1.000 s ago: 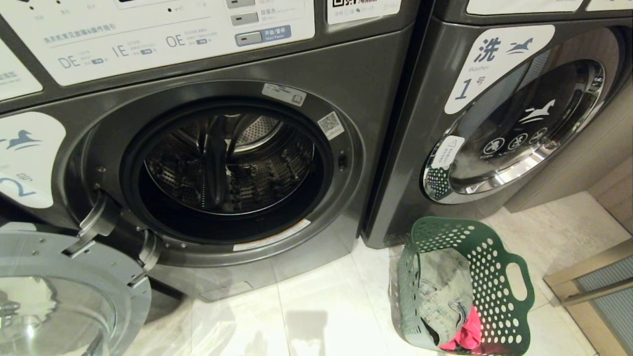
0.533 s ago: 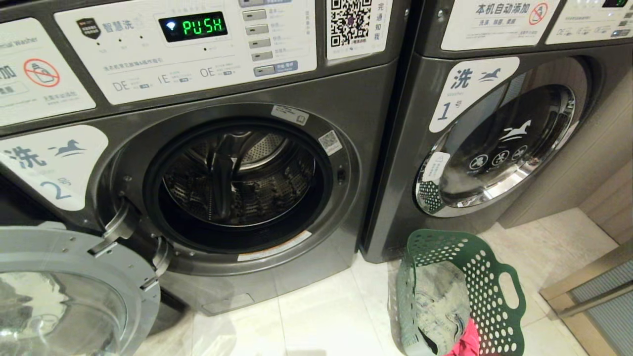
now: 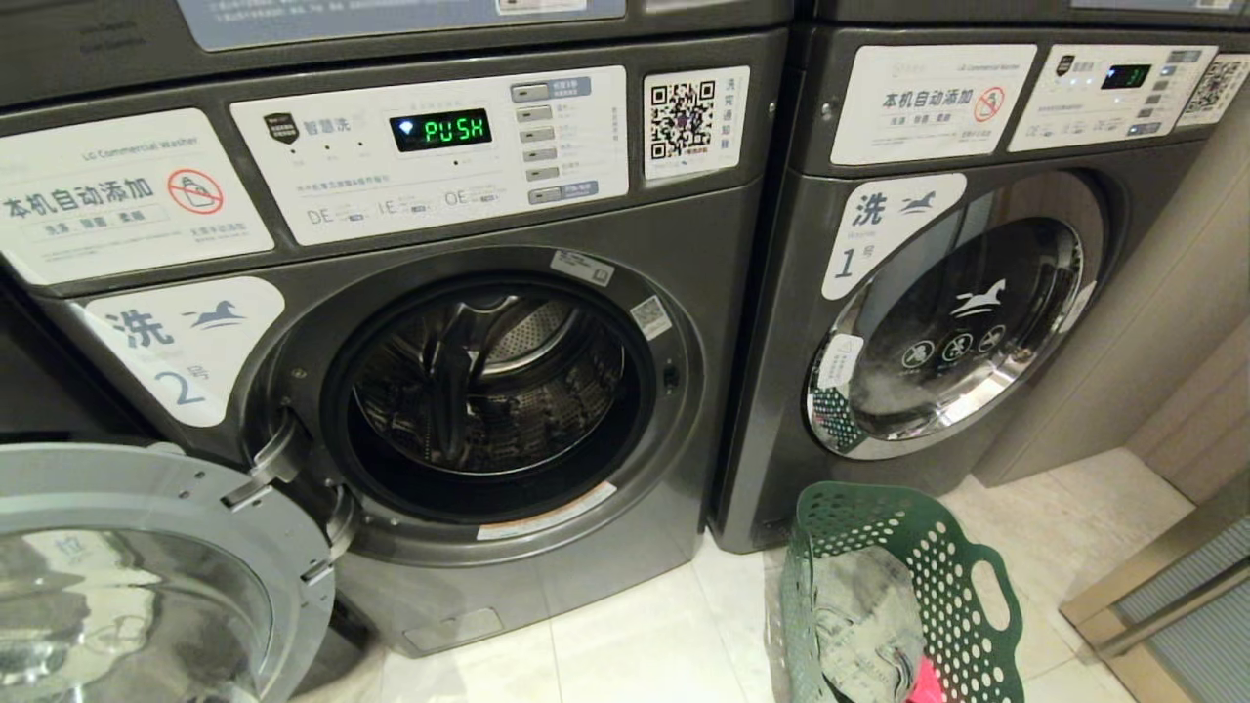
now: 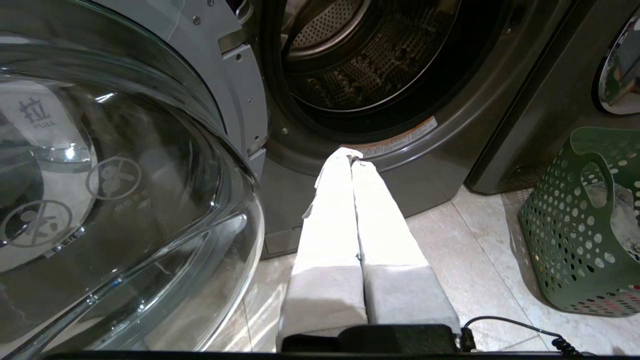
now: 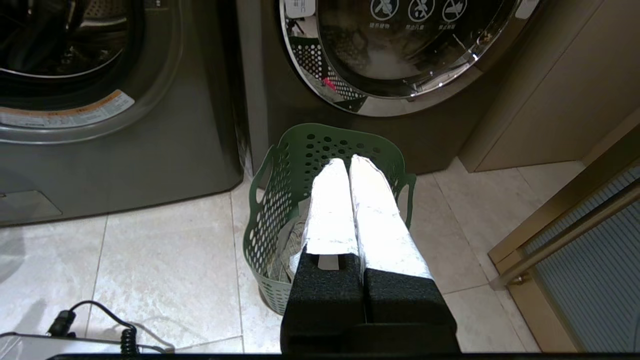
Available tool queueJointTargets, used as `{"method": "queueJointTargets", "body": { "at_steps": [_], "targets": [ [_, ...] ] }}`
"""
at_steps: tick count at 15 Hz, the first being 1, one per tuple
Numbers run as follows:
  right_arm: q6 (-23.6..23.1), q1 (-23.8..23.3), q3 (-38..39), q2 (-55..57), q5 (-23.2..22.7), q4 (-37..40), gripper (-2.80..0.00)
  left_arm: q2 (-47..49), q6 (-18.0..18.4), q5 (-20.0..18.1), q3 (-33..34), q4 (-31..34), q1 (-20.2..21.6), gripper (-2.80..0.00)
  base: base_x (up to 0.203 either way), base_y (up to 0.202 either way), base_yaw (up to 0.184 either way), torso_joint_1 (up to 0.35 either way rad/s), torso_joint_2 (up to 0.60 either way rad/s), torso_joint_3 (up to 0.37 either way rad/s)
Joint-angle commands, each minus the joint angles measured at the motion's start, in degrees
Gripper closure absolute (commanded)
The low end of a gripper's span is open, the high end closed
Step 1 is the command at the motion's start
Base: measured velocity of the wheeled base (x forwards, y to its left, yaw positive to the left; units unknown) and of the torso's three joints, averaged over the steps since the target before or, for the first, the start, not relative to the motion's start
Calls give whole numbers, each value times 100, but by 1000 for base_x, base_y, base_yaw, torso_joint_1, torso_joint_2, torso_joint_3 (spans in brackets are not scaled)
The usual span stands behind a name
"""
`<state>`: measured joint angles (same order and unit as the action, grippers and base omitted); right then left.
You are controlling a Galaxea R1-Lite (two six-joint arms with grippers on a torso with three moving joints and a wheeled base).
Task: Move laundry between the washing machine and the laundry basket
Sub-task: Close the washing machine door with the left hand
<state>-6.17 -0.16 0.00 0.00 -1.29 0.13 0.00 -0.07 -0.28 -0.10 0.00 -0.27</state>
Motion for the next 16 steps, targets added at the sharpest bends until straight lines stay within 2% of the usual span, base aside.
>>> {"method": "queueJointTargets", "body": {
  "at_steps": [1,7,13,16],
  "targets": [
    [-7,-1,0,9,-3,4,0,0,-1,2,3,-4,0,0,0,0,0,2,2,210],
    [-7,-2,0,9,-3,-2,0,0,-1,2,6,0,0,0,0,0,0,4,2,204],
    [-7,-2,0,9,-12,-5,0,4,-1,2,1,0,0,0,-1,-9,163,2,4,201],
    [19,-2,0,9,-12,4,0,0,-1,2,1,0,0,0,-1,-7,170,7,2,82]
  ]
}}
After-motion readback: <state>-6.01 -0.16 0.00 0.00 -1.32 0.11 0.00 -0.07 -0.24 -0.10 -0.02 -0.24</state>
